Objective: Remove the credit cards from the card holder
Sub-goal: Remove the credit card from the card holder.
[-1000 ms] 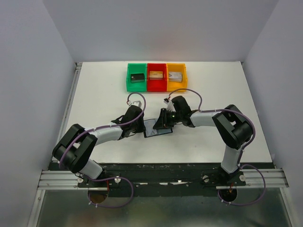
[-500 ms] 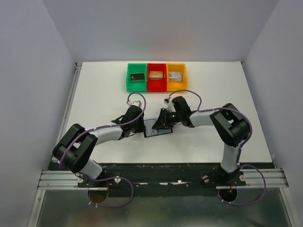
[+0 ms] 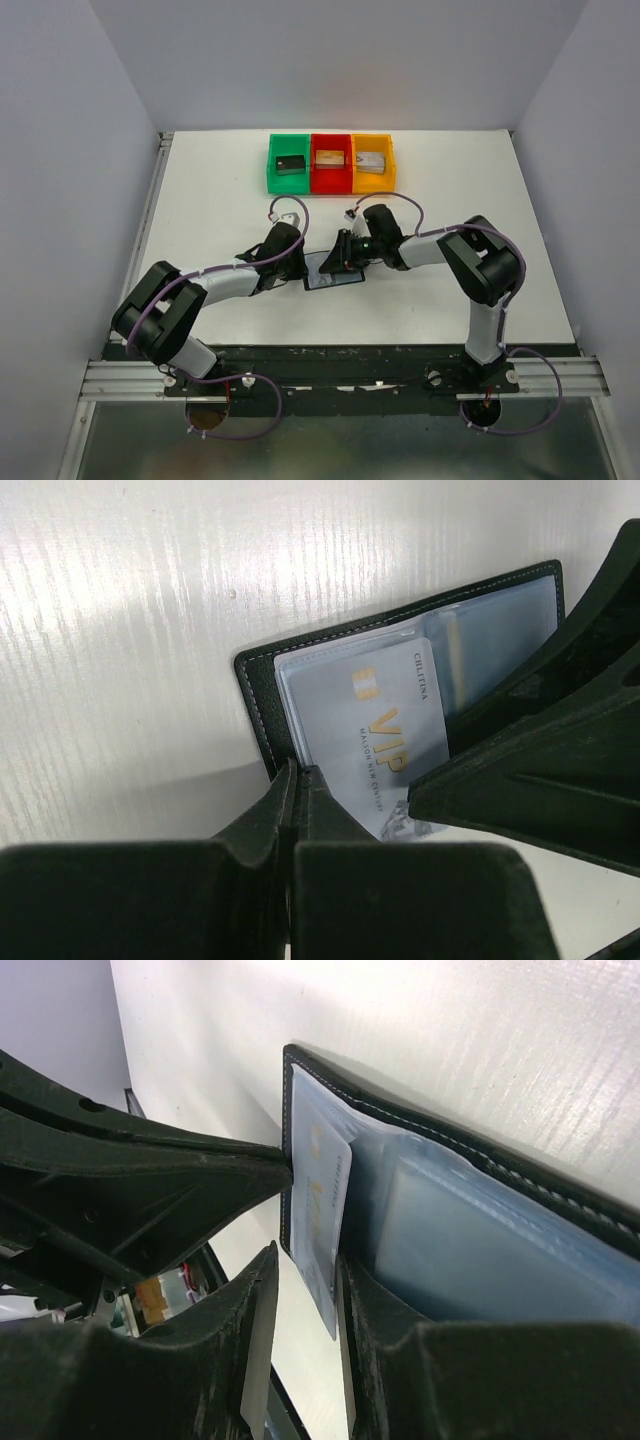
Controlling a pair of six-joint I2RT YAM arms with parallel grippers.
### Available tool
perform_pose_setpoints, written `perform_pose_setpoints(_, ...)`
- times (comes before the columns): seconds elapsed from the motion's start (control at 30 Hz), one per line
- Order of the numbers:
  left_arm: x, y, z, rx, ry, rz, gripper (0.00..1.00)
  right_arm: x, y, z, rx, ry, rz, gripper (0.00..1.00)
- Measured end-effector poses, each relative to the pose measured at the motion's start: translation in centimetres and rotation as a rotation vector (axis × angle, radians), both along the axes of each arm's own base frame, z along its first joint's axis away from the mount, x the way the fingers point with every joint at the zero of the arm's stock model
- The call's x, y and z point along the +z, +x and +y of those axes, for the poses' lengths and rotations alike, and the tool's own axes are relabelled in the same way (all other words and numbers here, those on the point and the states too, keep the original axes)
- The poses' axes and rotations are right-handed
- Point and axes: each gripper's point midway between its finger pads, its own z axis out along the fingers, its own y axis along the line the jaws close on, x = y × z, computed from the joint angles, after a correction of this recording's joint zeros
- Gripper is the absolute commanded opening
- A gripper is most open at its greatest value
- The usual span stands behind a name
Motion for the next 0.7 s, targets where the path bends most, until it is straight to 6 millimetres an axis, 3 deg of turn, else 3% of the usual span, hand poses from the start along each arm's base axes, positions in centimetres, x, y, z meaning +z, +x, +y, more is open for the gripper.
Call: perform_pose_setpoints(0.7,0.04,0.29,-0.34,0.008,-0.020,-0.013,0.00,0.00,-0.40,0.08,0.020,0.019,0.027,0.36)
